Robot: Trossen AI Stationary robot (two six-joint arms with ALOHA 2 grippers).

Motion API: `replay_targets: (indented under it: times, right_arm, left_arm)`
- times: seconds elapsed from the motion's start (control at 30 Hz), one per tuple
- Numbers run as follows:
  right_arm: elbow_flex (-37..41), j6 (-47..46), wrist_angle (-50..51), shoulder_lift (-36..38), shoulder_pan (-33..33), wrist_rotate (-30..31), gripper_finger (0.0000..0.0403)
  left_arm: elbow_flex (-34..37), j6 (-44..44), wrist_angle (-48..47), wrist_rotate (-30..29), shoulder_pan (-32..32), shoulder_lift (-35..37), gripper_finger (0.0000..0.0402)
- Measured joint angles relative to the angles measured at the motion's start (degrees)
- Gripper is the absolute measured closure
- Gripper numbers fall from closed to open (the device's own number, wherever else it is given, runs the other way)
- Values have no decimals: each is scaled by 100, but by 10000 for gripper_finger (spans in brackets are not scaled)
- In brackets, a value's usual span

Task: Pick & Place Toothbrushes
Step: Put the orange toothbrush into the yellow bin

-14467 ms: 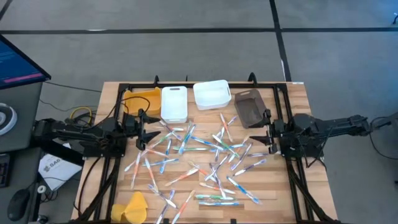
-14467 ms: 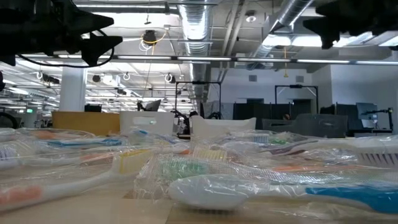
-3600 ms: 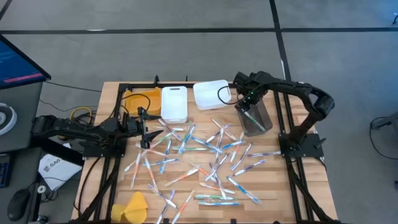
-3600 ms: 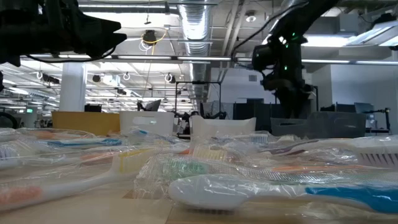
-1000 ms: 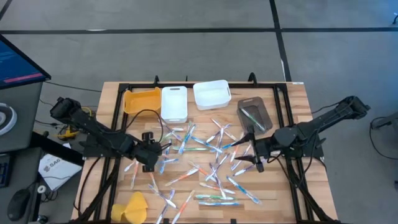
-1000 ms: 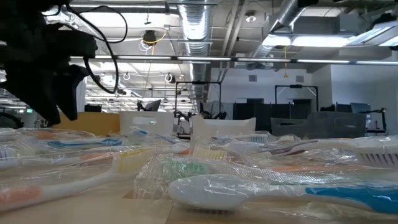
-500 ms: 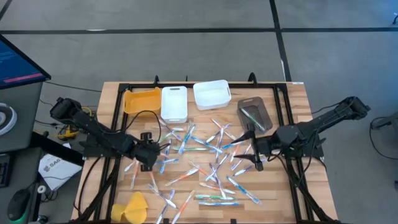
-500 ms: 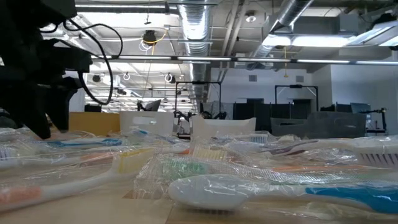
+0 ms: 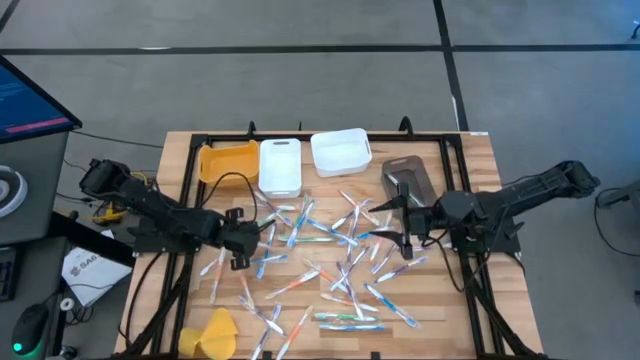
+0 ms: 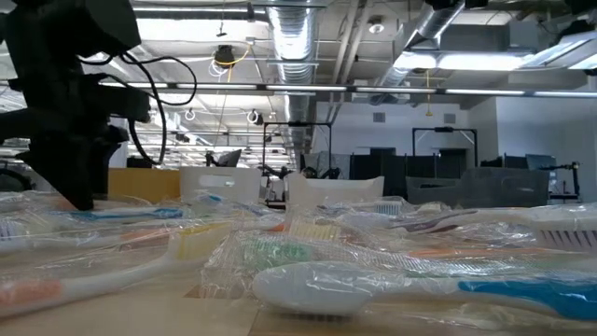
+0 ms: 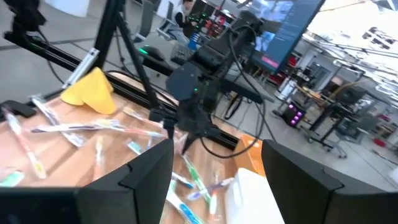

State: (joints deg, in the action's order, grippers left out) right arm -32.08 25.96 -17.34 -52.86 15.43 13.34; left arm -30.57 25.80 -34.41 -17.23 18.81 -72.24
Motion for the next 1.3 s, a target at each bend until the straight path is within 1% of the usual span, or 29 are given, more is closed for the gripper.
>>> replay_targets:
  times: [0.2, 0.4, 0.43, 0.6, 0.77, 0.93, 1.17, 1.23, 1.3]
  right_arm:
    - [0, -4, -60, 0, -187, 0, 163]
    - [0, -4, -197, 0, -210, -2, 163]
    - [0, -4, -206, 0, -210, -2, 163]
    - [0, 10, -260, 1, -210, -2, 163]
    - [0, 9, -250, 0, -210, -4, 163]
    - [0, -242, -109, 0, -210, -4, 163]
    - [0, -859, 102, 0, -210, -4, 163]
    - [0, -1064, 209, 0, -207, -4, 163]
    - [0, -1288, 322, 0, -206, -4, 163]
  left_arm:
    - [92, 109, 78, 113, 2, -70, 312]
    - [119, 12, 109, 109, 2, -156, 381]
    - [119, 10, 108, 109, 2, -155, 387]
    - [112, 11, 111, 107, 7, -154, 380]
    - [20, 0, 124, 100, 35, -38, 389]
    - [-53, -2, 105, 99, 35, 338, 386]
    - [-202, 121, 64, 87, 28, 1082, 388]
    - [-297, 151, 54, -101, 28, 1257, 388]
    - [-426, 155, 61, -470, 28, 1418, 388]
